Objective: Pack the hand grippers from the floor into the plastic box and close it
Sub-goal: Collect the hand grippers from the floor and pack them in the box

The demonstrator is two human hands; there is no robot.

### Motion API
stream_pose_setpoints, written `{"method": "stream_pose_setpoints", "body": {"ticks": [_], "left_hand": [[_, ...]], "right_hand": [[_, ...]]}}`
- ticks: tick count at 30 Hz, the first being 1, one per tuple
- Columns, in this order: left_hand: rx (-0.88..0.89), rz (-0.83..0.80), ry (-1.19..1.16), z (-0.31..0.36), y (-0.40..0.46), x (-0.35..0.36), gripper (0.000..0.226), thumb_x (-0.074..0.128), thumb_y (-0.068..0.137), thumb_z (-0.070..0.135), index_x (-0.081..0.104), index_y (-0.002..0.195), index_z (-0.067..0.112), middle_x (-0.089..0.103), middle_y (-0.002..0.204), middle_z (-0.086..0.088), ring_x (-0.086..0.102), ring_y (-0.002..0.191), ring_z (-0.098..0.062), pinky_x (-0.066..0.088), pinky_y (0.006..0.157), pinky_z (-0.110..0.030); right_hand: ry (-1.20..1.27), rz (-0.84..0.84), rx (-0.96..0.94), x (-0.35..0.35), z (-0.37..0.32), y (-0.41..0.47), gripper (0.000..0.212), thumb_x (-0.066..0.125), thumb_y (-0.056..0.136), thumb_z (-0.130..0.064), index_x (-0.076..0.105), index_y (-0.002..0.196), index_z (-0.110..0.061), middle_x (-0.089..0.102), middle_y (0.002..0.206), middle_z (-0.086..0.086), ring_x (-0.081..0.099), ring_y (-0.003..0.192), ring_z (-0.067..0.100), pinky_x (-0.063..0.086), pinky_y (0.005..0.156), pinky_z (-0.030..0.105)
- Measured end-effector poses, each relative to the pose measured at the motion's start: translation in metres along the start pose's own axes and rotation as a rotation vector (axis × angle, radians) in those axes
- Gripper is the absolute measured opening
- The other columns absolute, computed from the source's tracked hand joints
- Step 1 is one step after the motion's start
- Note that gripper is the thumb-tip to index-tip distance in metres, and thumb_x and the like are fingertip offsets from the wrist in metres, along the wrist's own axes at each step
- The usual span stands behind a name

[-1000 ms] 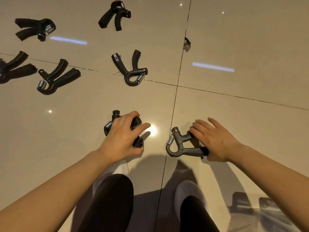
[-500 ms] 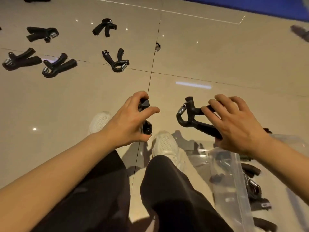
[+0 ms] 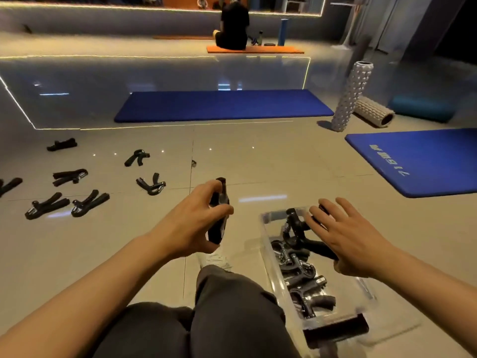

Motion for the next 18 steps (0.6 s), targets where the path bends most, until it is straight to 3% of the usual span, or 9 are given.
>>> {"method": "stream_pose_setpoints", "body": {"ticks": [1, 3, 5, 9, 15, 18], "left_hand": [[0.003, 0.000, -0.013, 0.007, -0.003, 0.000, 0.081, 0.092, 0.039, 0.039, 0.056, 0.109, 0.023, 0.038, 0.123, -0.011, 0.058, 0.101, -0.034, 0.055, 0.072, -0.030], [0.030, -0.020, -0.040, 0.019, -0.011, 0.004, 0.081, 0.092, 0.041, 0.039, 0.052, 0.111, 0.025, 0.036, 0.125, -0.011, 0.057, 0.102, -0.033, 0.054, 0.073, -0.029], [0.021, -0.068, -0.072, 0.024, -0.017, 0.009, 0.081, 0.091, 0.045, 0.037, 0.049, 0.113, 0.026, 0.036, 0.127, -0.012, 0.057, 0.102, -0.031, 0.053, 0.074, -0.027], [-0.003, -0.079, -0.140, 0.029, -0.030, 0.014, 0.073, 0.090, 0.052, 0.035, 0.054, 0.114, 0.025, 0.035, 0.131, -0.010, 0.055, 0.102, -0.028, 0.052, 0.076, -0.026], [-0.020, -0.018, -0.341, 0.039, -0.015, 0.041, 0.068, 0.087, 0.057, 0.036, 0.055, 0.117, 0.026, 0.024, 0.135, 0.002, 0.040, 0.122, -0.025, 0.036, 0.095, -0.024], [-0.029, 0.013, -0.437, 0.050, 0.000, 0.072, 0.067, 0.085, 0.059, 0.036, 0.055, 0.117, 0.026, 0.024, 0.135, 0.001, 0.030, 0.125, -0.015, 0.026, 0.100, -0.016]], "right_hand": [[-0.024, -0.069, -0.011, 0.003, -0.003, -0.010, 0.106, 0.080, 0.035, -0.045, 0.053, 0.130, -0.005, 0.051, 0.127, 0.020, 0.039, 0.120, 0.041, 0.031, 0.101, 0.056], [-0.069, -0.112, -0.064, 0.016, -0.011, -0.029, 0.103, 0.072, 0.060, -0.047, 0.027, 0.145, -0.009, 0.032, 0.144, 0.018, 0.024, 0.133, 0.040, 0.017, 0.110, 0.055], [-0.064, -0.189, -0.067, 0.028, -0.015, -0.046, 0.098, 0.064, 0.073, -0.048, 0.009, 0.148, -0.015, 0.019, 0.149, 0.013, 0.014, 0.137, 0.037, 0.007, 0.112, 0.052], [0.011, -0.269, -0.043, 0.048, -0.020, -0.062, 0.095, 0.063, 0.071, -0.055, 0.012, 0.146, -0.024, 0.022, 0.148, 0.009, 0.017, 0.135, 0.035, 0.005, 0.112, 0.054], [0.049, -0.351, -0.025, 0.080, -0.025, -0.048, 0.096, 0.058, 0.071, -0.062, 0.012, 0.146, -0.025, 0.025, 0.148, 0.008, 0.020, 0.136, 0.034, 0.004, 0.112, 0.058], [0.101, -0.394, -0.036, 0.101, -0.033, -0.048, 0.095, 0.060, 0.070, -0.062, 0.015, 0.145, -0.026, 0.026, 0.147, 0.006, 0.020, 0.137, 0.032, 0.003, 0.113, 0.057]]}}
Point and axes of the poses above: each hand's wrist, its own y-axis towards the middle knuckle, its own x-axis out of the palm, z = x × y, the point moved 4 cm from there along y, towards the middle knuckle
